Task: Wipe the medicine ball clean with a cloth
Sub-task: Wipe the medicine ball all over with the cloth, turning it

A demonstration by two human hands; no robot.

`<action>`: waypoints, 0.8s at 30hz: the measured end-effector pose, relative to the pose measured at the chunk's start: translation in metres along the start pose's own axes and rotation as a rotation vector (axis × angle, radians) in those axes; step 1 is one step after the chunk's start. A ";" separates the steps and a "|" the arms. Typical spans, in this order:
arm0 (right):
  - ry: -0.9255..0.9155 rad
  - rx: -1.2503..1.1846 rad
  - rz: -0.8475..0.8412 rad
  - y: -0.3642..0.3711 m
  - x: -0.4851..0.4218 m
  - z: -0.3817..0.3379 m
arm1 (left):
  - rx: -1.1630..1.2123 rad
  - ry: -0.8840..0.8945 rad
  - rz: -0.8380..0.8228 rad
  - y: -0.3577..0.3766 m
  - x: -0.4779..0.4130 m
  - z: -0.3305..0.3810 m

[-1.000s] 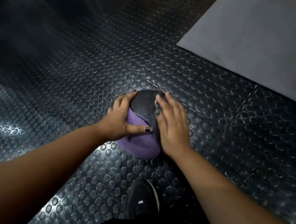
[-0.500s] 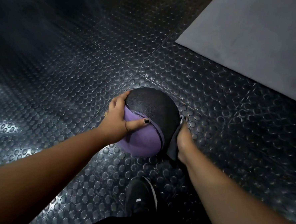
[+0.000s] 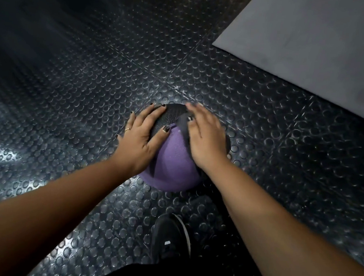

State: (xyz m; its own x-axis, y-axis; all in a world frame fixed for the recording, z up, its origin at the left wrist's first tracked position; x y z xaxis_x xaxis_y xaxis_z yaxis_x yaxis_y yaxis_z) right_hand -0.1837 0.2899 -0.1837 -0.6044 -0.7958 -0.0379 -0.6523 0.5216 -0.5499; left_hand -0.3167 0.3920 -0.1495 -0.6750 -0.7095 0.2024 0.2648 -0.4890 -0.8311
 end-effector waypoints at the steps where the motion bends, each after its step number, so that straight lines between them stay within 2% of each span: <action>1: -0.083 0.037 -0.026 -0.002 -0.010 -0.011 | -0.031 0.022 -0.005 0.000 0.001 0.000; 3: -0.157 -0.010 -0.085 -0.001 -0.027 -0.015 | -0.105 0.074 -0.046 0.001 0.002 0.007; 4: -0.131 -0.085 -0.124 0.002 -0.036 -0.005 | -0.140 0.105 -0.064 0.001 0.000 0.012; 8: 0.186 -0.296 -0.294 0.005 -0.055 0.030 | -0.129 0.227 -0.013 0.009 -0.003 0.028; 10: 0.266 -0.273 -0.357 0.002 -0.051 0.041 | -0.131 0.172 0.024 0.014 -0.004 0.030; 12: 0.425 -0.343 -0.329 -0.002 -0.035 0.062 | -0.140 0.087 0.043 0.017 -0.004 0.033; 14: 0.608 -0.480 -0.230 -0.005 -0.014 0.077 | -0.129 0.033 0.044 0.018 -0.005 0.035; 16: 0.717 -0.612 -0.113 -0.006 0.006 0.082 | -0.096 0.029 0.060 0.013 -0.010 0.039; 18: 0.816 -0.791 -0.082 0.012 0.034 0.085 | -0.019 0.023 0.088 0.010 -0.019 0.035; 19: 0.826 -0.850 -0.093 0.025 0.049 0.082 | 0.031 -0.025 0.111 0.006 -0.023 0.029; 21: 0.824 -0.910 -0.007 0.045 0.074 0.079 | 0.132 -0.184 0.148 -0.001 -0.032 0.015; 22: 0.750 -0.863 0.052 0.050 0.081 0.078 | 0.164 -0.261 0.161 -0.003 -0.035 0.008; 24: 0.488 -0.653 0.148 0.041 0.085 0.051 | 0.190 -0.374 0.193 -0.005 -0.034 -0.001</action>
State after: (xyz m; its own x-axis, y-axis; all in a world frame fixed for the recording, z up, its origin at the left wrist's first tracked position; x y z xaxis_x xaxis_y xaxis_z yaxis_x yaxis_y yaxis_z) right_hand -0.2384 0.2282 -0.2523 -0.7374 -0.5604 0.3771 -0.5940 0.8038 0.0332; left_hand -0.2956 0.4189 -0.1528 -0.3154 -0.9140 0.2554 0.5065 -0.3897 -0.7692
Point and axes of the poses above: each hand's wrist, its own x-axis away from the middle knuckle, its own y-axis out of the palm, z = x × y, the point moved 7 cm from there along -x, towards the middle knuckle, and after that the axes turned 6 degrees about -y, right-handed, at the moved point
